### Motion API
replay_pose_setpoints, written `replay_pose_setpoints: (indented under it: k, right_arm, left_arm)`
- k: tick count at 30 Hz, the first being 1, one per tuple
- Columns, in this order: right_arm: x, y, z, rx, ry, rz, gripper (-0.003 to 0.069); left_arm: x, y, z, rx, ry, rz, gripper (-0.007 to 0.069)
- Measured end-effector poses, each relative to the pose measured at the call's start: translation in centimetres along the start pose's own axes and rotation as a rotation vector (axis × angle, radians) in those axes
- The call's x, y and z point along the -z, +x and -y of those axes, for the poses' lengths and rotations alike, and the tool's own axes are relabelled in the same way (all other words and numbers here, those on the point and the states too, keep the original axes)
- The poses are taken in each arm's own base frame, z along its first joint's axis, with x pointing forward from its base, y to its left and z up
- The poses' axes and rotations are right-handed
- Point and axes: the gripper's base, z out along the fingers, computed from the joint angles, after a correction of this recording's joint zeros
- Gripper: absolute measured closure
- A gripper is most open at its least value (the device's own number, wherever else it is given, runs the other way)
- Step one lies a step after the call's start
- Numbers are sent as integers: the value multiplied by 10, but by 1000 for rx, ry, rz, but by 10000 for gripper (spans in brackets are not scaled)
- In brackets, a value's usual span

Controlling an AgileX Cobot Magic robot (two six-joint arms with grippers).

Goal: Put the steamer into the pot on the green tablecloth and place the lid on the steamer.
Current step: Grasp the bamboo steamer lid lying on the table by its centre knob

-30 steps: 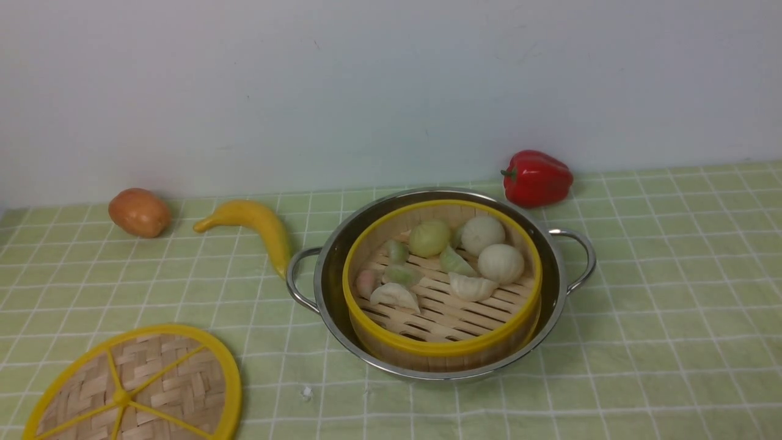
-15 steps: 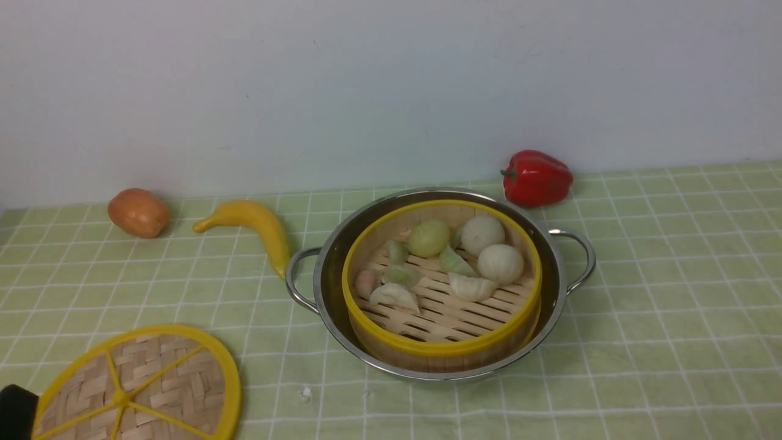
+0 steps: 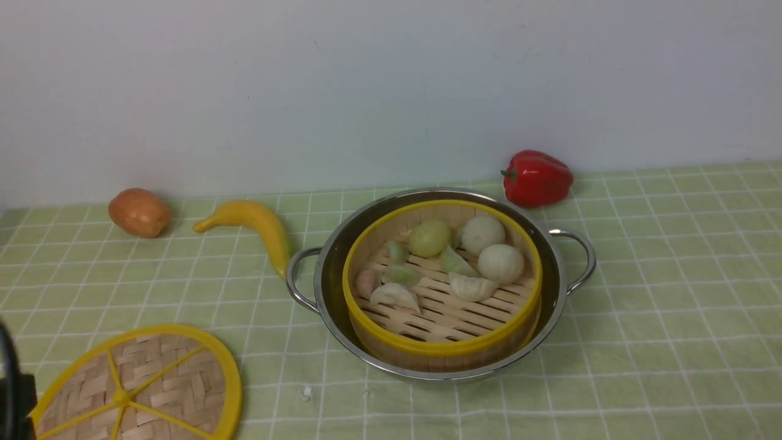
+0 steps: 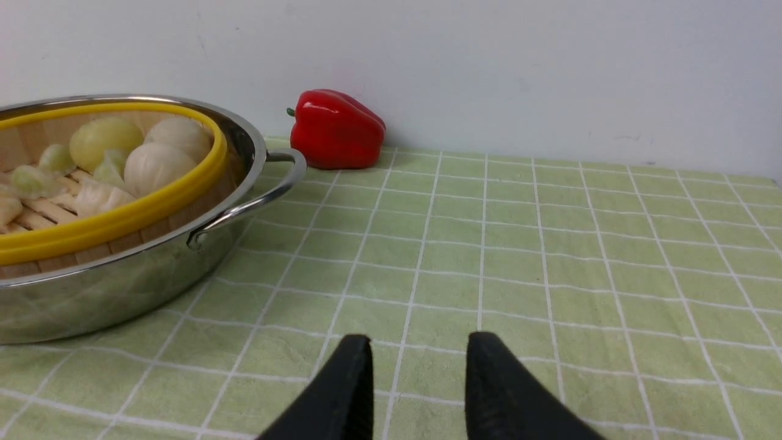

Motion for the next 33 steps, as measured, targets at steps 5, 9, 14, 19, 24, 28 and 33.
replay_pose_setpoints:
  k: [5,9,14,19,24,28,33]
  right_arm:
    - [0,0,0,-12,0,0,419]
    - [0,0,0,-14,0,0,419]
    - [0,0,0,-14,0,1,419]
    - [0,0,0,-14,0,2,419]
    - [0,0,0,-14,0,2,419]
    - [0,0,0,-14,0,2,419]
    - [0,0,0,-14,0,2,419]
  left_arm:
    - [-31,-31,-7,53,-134,-335,382]
    - [-81,-59,-7,-30,-145,-517,382]
    - [-133,-75,-7,-192,-91,-612,382]
    - [-170,-76,-6,-245,-49,-653,382]
    - [-206,-67,-9,-301,-24,-716,382]
    - [-222,-59,-10,-305,-17,-776,382]
    - [-235,-53,-14,-329,-42,-804,382]
